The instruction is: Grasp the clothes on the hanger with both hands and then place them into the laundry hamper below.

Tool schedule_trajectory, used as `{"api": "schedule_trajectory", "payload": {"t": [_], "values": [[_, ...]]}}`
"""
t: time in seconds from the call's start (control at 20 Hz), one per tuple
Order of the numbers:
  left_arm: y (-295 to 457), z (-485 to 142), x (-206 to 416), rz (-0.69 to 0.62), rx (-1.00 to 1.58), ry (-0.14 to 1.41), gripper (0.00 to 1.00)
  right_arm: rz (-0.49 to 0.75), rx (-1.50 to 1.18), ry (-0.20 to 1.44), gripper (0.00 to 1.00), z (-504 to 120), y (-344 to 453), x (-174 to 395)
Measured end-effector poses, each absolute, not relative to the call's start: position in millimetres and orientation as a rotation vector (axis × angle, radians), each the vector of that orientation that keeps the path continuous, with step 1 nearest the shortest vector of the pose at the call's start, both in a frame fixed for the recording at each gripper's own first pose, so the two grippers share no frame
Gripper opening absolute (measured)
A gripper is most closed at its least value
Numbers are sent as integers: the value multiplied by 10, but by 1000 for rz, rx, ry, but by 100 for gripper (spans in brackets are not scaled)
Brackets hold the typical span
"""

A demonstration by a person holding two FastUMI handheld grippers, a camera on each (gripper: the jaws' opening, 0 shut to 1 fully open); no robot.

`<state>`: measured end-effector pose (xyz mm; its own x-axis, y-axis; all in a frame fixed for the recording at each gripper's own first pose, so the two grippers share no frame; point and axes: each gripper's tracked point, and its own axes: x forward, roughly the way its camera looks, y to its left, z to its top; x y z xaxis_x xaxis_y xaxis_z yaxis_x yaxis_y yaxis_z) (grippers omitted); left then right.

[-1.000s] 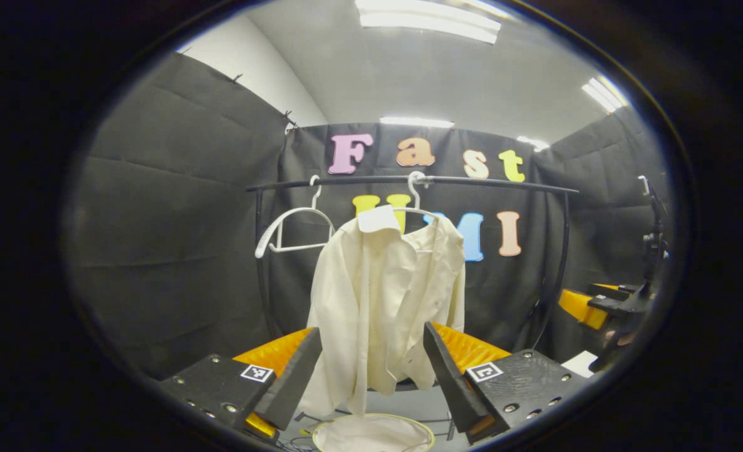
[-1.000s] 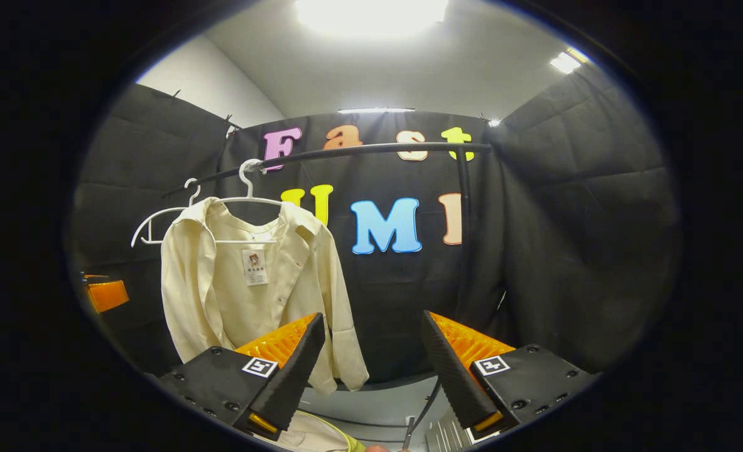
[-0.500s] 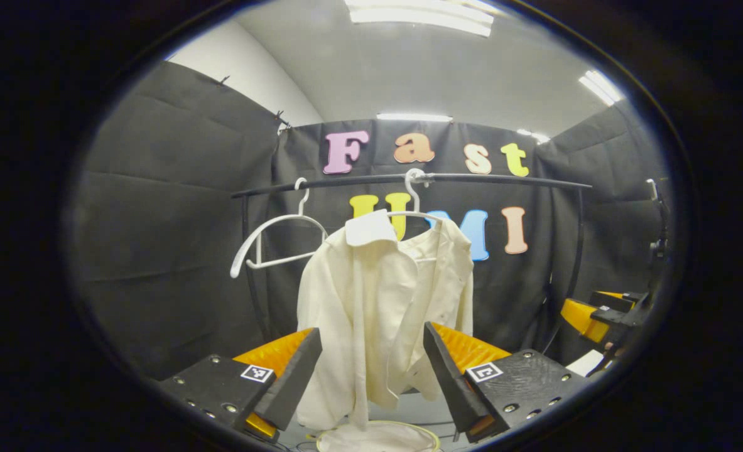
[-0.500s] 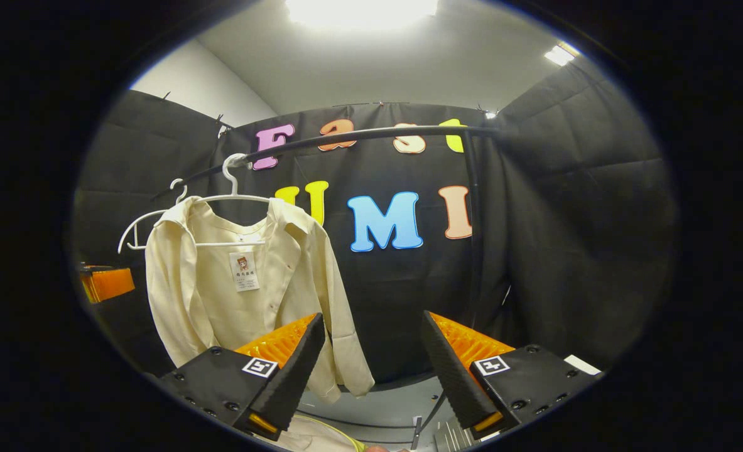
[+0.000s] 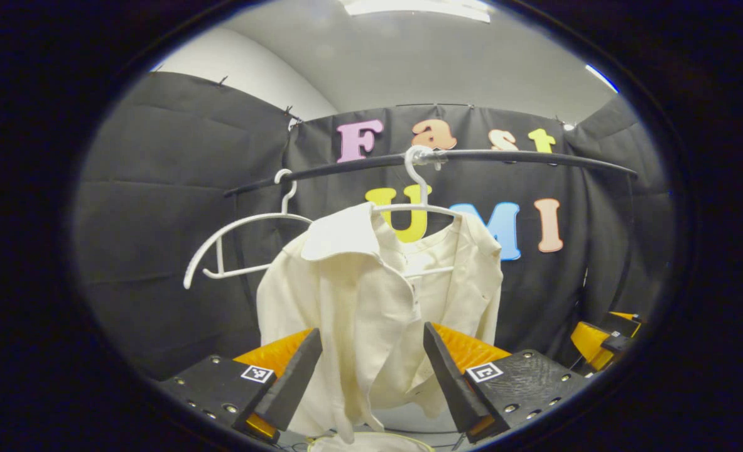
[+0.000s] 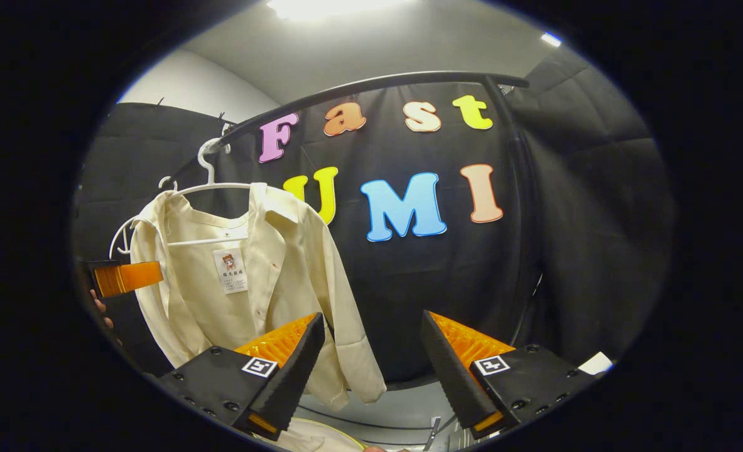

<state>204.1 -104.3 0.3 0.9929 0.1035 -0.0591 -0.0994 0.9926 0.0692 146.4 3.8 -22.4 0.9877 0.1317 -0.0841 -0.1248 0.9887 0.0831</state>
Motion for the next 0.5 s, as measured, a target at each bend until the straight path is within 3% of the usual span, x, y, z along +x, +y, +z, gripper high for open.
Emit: {"api": "schedule_trajectory", "payload": {"t": [0.25,0.5], "values": [[-769,-3,2421,325,103,33,94,219,56,101,98,-335,83,1855],[-561,74,2599,444,144,0,94,323,59,166,98,-587,197,2141]]}}
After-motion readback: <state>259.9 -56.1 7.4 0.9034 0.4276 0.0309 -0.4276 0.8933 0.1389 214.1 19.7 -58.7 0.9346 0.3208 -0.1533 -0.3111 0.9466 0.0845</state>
